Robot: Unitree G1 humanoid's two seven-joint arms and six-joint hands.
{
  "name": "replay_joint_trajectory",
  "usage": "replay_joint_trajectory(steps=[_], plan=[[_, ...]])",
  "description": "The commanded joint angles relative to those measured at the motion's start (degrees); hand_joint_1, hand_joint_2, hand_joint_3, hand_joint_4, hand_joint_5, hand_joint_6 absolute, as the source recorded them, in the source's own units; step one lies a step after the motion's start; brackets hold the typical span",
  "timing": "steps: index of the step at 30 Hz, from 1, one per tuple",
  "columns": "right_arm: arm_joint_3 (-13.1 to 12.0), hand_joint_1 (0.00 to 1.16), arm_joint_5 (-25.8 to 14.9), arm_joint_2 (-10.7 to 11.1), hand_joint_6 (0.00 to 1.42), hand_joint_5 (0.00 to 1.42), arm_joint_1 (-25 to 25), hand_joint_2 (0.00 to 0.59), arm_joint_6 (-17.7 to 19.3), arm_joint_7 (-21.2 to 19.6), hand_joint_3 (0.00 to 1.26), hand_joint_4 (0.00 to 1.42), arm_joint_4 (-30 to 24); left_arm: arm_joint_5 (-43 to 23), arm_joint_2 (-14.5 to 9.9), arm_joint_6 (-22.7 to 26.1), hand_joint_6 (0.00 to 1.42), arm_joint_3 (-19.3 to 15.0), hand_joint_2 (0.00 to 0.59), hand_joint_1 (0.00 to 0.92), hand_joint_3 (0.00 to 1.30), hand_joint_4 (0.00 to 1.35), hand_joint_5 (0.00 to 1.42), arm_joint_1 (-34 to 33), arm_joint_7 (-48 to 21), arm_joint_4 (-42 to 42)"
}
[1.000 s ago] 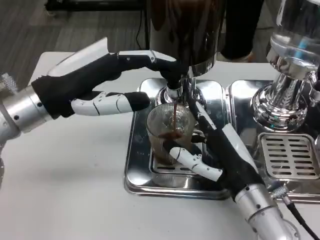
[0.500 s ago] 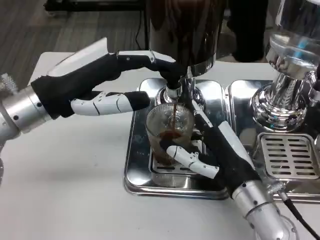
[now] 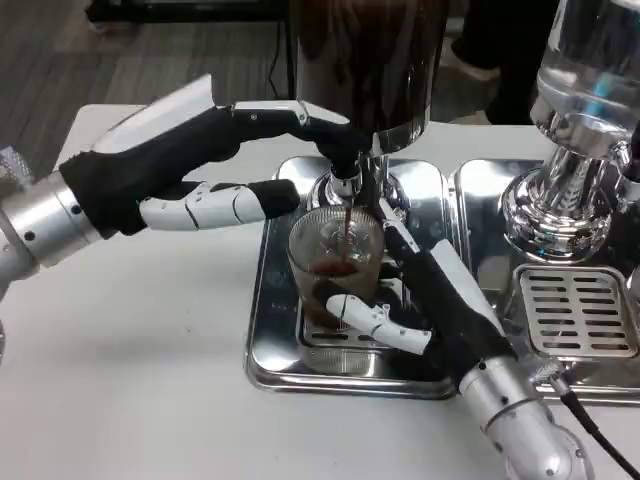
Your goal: Grasp the cup under the faucet to collect the drink, then remove the cup.
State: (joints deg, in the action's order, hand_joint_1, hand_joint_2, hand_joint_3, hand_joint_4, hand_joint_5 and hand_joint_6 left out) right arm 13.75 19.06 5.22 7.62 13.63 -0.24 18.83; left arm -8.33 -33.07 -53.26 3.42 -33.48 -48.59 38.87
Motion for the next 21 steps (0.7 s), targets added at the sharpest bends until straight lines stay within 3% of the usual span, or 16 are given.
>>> replay_joint_trajectory(steps=[1,14,21], plan=[[0.5,0.55,1.2,0.0,0.24,0.00,0.1,0.177,-0.8,-1.1,0.00,0.00,-0.2,1.9,-0.8,0.3,0.24,1.2,0.161,0.000,0.32,0.30,0.28,1.9,-1.1,-0.5],[0.6,0.54,2.1,-0.6,0.25,0.00,-1.3,0.182,-1.9,-3.0,0.00,0.00,-2.1,0.6,-0.7,0.5,0.24,-0.1,0.118,0.000,0.30,0.29,0.30,3.6,1.0,-1.8],[1.0,0.55,2.7,-1.0,0.26,0.00,-1.5,0.178,-2.3,-3.9,0.00,0.00,-2.4,-1.8,0.4,0.2,0.27,-3.5,0.093,0.000,0.29,0.28,0.32,5.1,4.3,-0.9]])
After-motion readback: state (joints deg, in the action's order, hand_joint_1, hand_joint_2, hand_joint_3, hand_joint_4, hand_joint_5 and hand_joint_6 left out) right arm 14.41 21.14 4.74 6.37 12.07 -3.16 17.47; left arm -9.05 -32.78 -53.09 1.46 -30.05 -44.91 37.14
